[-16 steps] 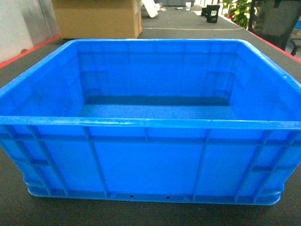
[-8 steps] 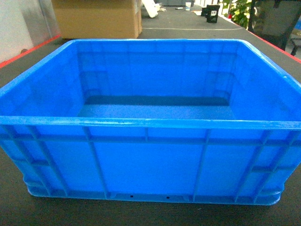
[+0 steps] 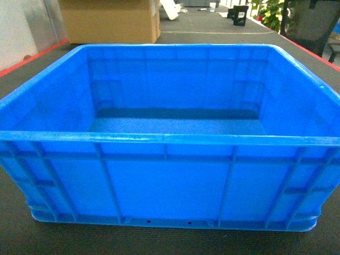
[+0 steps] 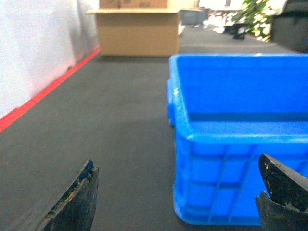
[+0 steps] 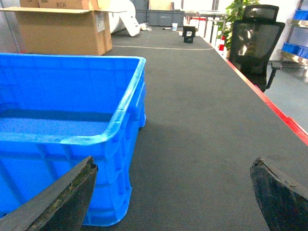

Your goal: Place box next to blue box on left shelf

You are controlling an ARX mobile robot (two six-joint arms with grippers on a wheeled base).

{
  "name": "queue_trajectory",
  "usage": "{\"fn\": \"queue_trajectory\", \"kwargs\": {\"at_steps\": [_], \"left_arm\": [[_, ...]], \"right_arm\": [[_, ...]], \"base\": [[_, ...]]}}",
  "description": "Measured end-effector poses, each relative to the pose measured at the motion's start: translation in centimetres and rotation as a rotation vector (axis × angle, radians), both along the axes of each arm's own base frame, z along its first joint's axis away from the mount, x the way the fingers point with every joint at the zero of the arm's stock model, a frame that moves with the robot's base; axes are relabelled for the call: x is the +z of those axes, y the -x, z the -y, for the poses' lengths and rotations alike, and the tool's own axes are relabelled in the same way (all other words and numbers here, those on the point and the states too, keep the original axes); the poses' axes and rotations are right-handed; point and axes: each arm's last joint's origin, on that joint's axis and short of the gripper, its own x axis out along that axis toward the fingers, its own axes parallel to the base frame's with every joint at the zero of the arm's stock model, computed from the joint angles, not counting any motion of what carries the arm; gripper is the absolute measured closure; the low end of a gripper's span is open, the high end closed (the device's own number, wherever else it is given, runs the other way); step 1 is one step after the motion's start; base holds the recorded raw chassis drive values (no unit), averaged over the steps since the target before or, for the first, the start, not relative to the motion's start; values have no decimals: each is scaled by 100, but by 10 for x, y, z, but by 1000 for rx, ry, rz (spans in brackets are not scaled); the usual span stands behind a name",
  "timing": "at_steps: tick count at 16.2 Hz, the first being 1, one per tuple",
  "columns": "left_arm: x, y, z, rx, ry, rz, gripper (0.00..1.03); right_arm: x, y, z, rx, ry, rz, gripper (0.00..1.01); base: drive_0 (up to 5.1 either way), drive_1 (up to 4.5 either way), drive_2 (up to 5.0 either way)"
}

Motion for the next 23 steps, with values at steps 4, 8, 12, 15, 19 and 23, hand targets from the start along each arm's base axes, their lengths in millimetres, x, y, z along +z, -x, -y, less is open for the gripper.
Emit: {"fn": "queue_trajectory", "kwargs": {"at_steps": [4,8,12,15,19,23], "left_arm": [[-1,-3,4,206,0,-185,5],[23,-27,8,172,4,-132,5],[80,-129,4,142,0,-219,5],[68,-198,20,100,-27,-415,5],[61,-240,43,65,-38,-501,5],[37,-251,40,119,-48,-623,5]], "right_arm": [[-6,-5,-6,-229,-25,-317,3],[29,-28,-18,-160,-108,-221,3],[93,-114,-27,-36,-109,-329,3],[88,-180,-43,26,-93,-498,3],[55,-225,-52,-7,-65,-617,3],[32,-232,-56,-12,-55,-696,3]], "base": [[0,0,0],[0,0,0],[0,0,0],[0,0,0],[0,0,0],[0,0,0]]}}
